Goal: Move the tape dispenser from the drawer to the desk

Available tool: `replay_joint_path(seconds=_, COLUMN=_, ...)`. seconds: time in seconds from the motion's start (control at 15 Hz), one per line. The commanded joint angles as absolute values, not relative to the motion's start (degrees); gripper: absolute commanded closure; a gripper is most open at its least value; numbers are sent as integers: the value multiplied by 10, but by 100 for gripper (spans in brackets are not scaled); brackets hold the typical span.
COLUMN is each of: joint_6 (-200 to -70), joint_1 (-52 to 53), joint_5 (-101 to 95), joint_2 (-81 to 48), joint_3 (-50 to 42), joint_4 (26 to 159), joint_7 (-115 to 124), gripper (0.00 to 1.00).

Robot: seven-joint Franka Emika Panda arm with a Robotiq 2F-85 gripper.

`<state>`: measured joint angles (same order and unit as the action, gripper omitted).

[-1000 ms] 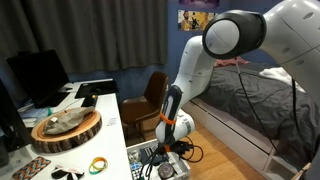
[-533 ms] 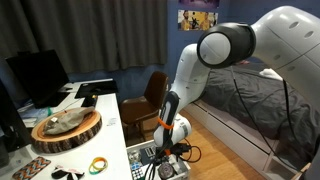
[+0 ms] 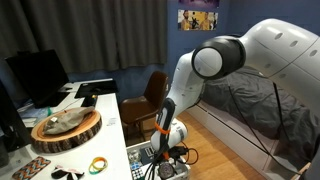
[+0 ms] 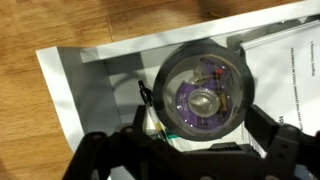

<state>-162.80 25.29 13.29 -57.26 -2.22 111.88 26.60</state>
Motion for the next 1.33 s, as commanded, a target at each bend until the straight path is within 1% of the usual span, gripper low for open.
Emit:
replay_joint_path(seconds=0.0, joint_6=-1599, joint_1=242, joint_5=118, joint_2=-598, joint_3=-16, joint_4=1080, joint_7=263, gripper=2)
replay_joint_path(seconds=0.07, joint_6=-1592, joint_1=241, joint_5=119, joint_2=-602, joint_3=-15, joint_4=1075, joint_7=263, gripper=10)
replay_joint_path(seconds=0.13, joint_6=-1587, joint_1=241, joint_5=119, joint_2=-605, joint_3=-14, joint_4=1070, joint_7=264, gripper=10)
replay_joint_path(seconds=0.2, joint_6=-1584, joint_1=242, joint_5=118, joint_2=-609, joint_3=-15, joint_4=1065, joint_7=264, gripper=20)
replay_joint_path(seconds=0.27, joint_6=-1582, joint_1=240, joint_5=118, joint_2=-612, joint_3=-13, joint_4=1060, joint_7=262, gripper=17)
replay_joint_path(seconds=0.33, joint_6=-1580, joint_1=239, joint_5=118, joint_2=-614, joint_3=-13, joint_4=1056, joint_7=261, gripper=18)
replay_joint_path(seconds=0.4, joint_6=-1578, joint_1=239, joint_5=117, joint_2=-617, joint_3=-13, joint_4=1052, joint_7=261, gripper=21)
replay_joint_path(seconds=0.47, joint_6=-1574, joint_1=239, joint_5=117, joint_2=-618, joint_3=-12, joint_4=1048, joint_7=261, gripper=20)
replay_joint_path(seconds=0.6, joint_6=-1567, joint_1=238, joint_5=116, joint_2=-619, joint_3=-11, joint_4=1044, joint_7=260, gripper=27)
replay_joint_path(seconds=0.73, joint_6=-1562, joint_1=239, joint_5=116, joint_2=-619, joint_3=-10, joint_4=1041, joint_7=261, gripper=38)
replay_joint_path(seconds=0.8, joint_6=-1559, joint_1=239, joint_5=116, joint_2=-619, joint_3=-10, joint_4=1039, joint_7=261, gripper=39)
replay_joint_path(seconds=0.87, joint_6=-1559, joint_1=240, joint_5=115, joint_2=-619, joint_3=-10, joint_4=1037, joint_7=262, gripper=46)
replay_joint_path(seconds=1.0, joint_6=-1554, joint_1=241, joint_5=114, joint_2=-619, joint_3=-10, joint_4=1036, joint_7=263, gripper=48)
replay_joint_path(seconds=1.07, joint_6=-1554, joint_1=242, joint_5=113, joint_2=-618, joint_3=-12, joint_4=1036, joint_7=264, gripper=52)
replay_joint_path(seconds=1.2, joint_6=-1560, joint_1=244, joint_5=112, joint_2=-611, joint_3=-12, joint_4=1046, joint_7=266, gripper=64)
replay_joint_path(seconds=1.27, joint_6=-1563, joint_1=244, joint_5=113, joint_2=-606, joint_3=-12, joint_4=1051, joint_7=266, gripper=64)
